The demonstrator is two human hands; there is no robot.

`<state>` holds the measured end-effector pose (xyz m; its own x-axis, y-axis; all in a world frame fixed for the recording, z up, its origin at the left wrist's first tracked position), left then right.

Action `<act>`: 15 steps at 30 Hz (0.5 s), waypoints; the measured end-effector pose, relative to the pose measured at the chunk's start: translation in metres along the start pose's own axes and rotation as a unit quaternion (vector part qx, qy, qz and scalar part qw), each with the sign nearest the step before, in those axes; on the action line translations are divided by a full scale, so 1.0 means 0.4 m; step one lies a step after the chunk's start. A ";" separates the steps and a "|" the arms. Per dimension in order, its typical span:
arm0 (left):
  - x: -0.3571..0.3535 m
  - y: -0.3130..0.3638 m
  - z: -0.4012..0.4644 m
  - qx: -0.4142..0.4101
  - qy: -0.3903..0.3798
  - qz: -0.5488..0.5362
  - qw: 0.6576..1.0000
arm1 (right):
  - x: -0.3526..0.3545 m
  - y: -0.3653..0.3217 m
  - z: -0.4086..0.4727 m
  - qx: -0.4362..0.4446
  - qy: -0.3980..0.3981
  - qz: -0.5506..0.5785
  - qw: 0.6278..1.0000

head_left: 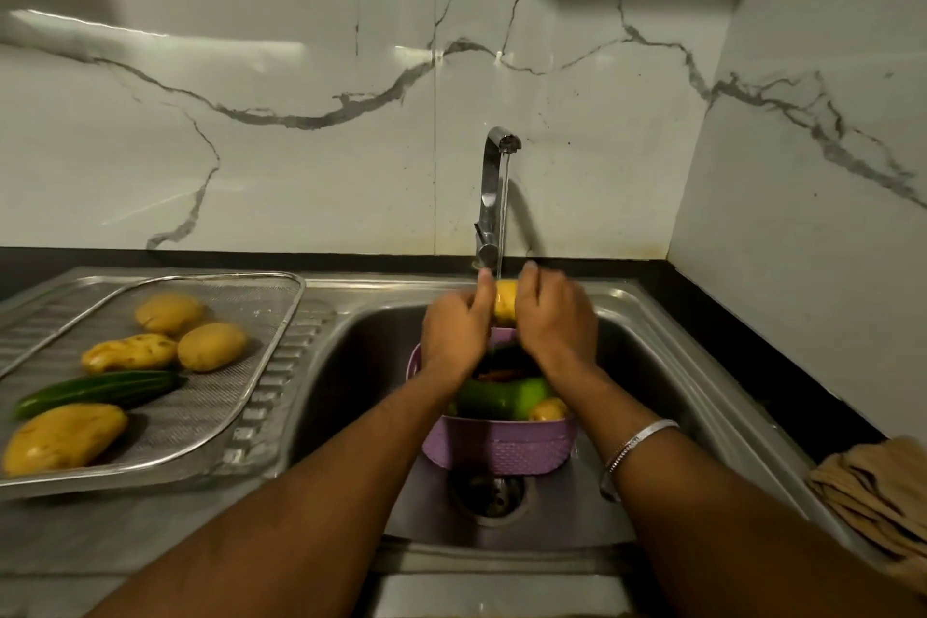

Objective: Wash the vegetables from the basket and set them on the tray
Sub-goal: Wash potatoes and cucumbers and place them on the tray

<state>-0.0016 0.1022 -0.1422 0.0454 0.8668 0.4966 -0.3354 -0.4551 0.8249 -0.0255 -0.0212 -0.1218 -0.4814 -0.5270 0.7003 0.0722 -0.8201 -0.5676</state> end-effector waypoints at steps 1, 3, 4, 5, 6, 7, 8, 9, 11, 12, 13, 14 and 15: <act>0.006 0.023 0.008 -0.030 0.032 -0.058 0.997 | 0.013 -0.014 -0.001 0.048 0.077 0.015 0.996; 0.008 0.010 0.015 0.027 -0.039 -0.050 0.998 | -0.001 -0.004 -0.003 0.014 0.006 0.019 1.000; 0.009 -0.015 0.004 0.091 -0.104 0.008 0.990 | -0.022 0.008 -0.010 -0.059 -0.112 0.001 0.992; 0.009 -0.041 -0.007 0.136 -0.162 0.058 0.976 | -0.043 0.030 -0.013 -0.123 -0.220 -0.016 0.968; 0.012 -0.055 -0.015 0.147 -0.186 0.078 0.968 | -0.046 0.037 -0.017 -0.153 -0.276 -0.023 0.949; 0.016 -0.059 -0.013 0.141 -0.179 0.065 0.972 | -0.043 0.037 -0.014 -0.149 -0.272 -0.024 0.950; 0.021 -0.049 -0.014 0.120 -0.162 0.035 0.979 | -0.033 0.031 -0.008 -0.133 -0.228 -0.021 0.964; 0.024 -0.030 -0.012 0.090 -0.130 0.023 0.987 | -0.020 0.024 -0.002 -0.111 -0.169 -0.017 0.979; 0.026 -0.017 -0.007 0.008 -0.047 0.075 0.996 | -0.011 0.017 -0.001 -0.087 -0.128 -0.024 0.988; 0.028 -0.018 -0.011 -0.030 -0.020 0.102 0.994 | -0.014 0.020 -0.006 -0.085 -0.132 -0.028 0.987; 0.027 -0.018 -0.015 -0.073 -0.028 0.107 0.991 | -0.017 0.026 -0.011 -0.088 -0.146 -0.032 0.985; 0.024 -0.020 -0.019 -0.114 -0.065 0.104 0.986 | -0.021 0.035 -0.016 -0.092 -0.164 -0.032 0.982; 0.021 -0.023 -0.019 -0.144 -0.115 0.103 0.977 | -0.026 0.045 -0.017 -0.094 -0.176 -0.026 0.980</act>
<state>-0.0052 0.1149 -0.1476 0.1474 0.6787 0.7195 -0.6097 -0.5104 0.6064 -0.0253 -0.0288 -0.1422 -0.1465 -0.5572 0.8173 -0.1226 -0.8096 -0.5740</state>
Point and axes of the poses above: each hand's wrist, its own z-axis towards the middle knuckle, its own x-axis out of the back of the hand, y = z × x, the point moved 1 cm from there along z, towards the middle knuckle, and after that the axes turned 14 degrees about -y, right-handed, at the moved point
